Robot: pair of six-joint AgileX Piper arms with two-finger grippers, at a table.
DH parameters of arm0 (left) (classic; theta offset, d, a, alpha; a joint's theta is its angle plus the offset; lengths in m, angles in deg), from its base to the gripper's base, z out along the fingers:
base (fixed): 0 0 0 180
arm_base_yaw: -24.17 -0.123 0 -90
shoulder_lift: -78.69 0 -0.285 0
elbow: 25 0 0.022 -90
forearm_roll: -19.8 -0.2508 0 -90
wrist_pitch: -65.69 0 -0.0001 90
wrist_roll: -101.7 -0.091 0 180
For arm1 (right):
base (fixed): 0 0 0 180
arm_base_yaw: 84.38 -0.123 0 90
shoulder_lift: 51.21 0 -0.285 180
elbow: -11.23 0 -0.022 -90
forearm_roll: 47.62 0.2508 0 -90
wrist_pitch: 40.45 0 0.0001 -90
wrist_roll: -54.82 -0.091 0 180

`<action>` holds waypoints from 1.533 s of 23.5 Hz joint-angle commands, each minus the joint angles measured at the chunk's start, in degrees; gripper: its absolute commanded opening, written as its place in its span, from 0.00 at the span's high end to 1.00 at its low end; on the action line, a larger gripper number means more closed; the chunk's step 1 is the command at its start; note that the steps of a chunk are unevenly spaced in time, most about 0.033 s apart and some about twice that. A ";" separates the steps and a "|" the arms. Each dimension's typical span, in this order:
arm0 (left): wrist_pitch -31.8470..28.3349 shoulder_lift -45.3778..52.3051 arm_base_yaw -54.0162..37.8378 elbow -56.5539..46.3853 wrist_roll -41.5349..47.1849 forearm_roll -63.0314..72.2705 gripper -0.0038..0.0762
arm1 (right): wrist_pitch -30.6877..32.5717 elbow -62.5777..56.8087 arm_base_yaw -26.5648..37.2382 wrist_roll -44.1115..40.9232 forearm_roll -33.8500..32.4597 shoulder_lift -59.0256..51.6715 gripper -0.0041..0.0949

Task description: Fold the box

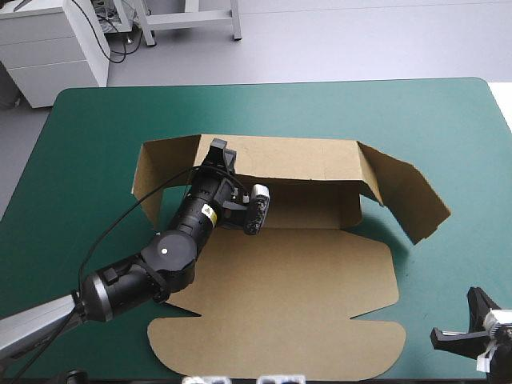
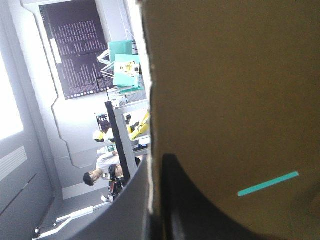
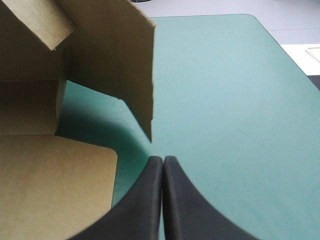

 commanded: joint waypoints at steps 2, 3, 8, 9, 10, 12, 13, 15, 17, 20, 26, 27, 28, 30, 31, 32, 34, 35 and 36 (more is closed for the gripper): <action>0.78 2.76 0.54 0.84 5.10 -5.70 0.96 | -4.50 1.26 -0.17 0.10 -0.42 -1.08 0.97; 1.46 2.76 1.06 0.84 5.19 -5.70 0.96 | -4.50 1.26 -0.17 0.10 -0.42 -1.08 0.97; 3.38 2.63 3.51 0.84 6.95 -5.36 0.96 | -4.50 1.26 -0.17 0.10 -0.42 -1.08 0.97; 5.89 2.15 3.63 0.84 8.62 -5.48 0.96 | -4.50 1.26 -0.17 0.10 -0.42 -1.08 0.97; 7.20 1.78 3.63 0.84 8.62 -5.48 0.96 | -4.50 1.26 -0.17 0.10 -0.42 -1.08 0.97; 9.28 0.62 3.63 0.84 9.79 -5.84 0.96 | -4.50 1.26 -0.17 0.10 -0.42 -1.08 0.97; 9.40 -0.66 3.63 0.84 12.24 -6.50 0.96 | -4.50 1.26 -0.17 0.10 -0.42 -1.08 0.97; 10.33 -2.84 3.63 0.84 13.43 -9.63 0.96 | -4.50 1.26 -0.17 0.10 -0.42 -1.08 0.97; 11.76 -5.14 3.63 0.84 15.54 -15.24 0.96 | -4.50 1.26 -0.17 0.10 -0.42 -1.08 0.97; 12.41 -7.44 3.63 1.05 16.10 -15.95 0.96 | -4.50 1.26 -0.17 0.10 -0.42 -1.08 0.97; 13.43 -7.59 3.63 1.05 16.35 -15.95 0.96 | -6.48 1.26 -0.17 0.12 -0.42 -1.08 0.97; 13.87 -7.59 3.63 1.05 16.24 -15.95 0.96 | -8.32 1.26 -0.17 0.23 0.02 -1.08 0.97; 14.31 -7.59 3.63 1.05 16.24 -15.95 0.96 | -10.10 1.37 -0.17 0.36 0.50 -1.08 0.97; 15.05 -7.59 3.63 1.05 16.10 -15.95 0.96 | -13.16 1.71 -0.17 0.36 1.83 -0.12 0.97; 15.16 -7.59 3.63 1.05 16.10 -15.95 0.96 | -13.49 2.15 -0.17 0.36 2.04 1.24 0.97; 15.16 -7.59 3.63 1.05 16.10 -15.95 0.96 | -13.10 2.89 -0.17 0.36 2.04 3.22 0.97; 15.16 -7.59 3.63 1.05 15.81 -15.95 0.96 | -12.52 4.41 -0.17 0.36 1.56 8.60 0.97; 15.06 -7.59 3.63 1.05 15.81 -15.95 0.96 | -12.84 5.39 -0.17 0.36 1.53 11.68 0.97; 14.94 -7.59 3.63 1.05 15.81 -15.95 0.96 | -13.55 6.62 -0.17 0.50 1.53 13.66 0.97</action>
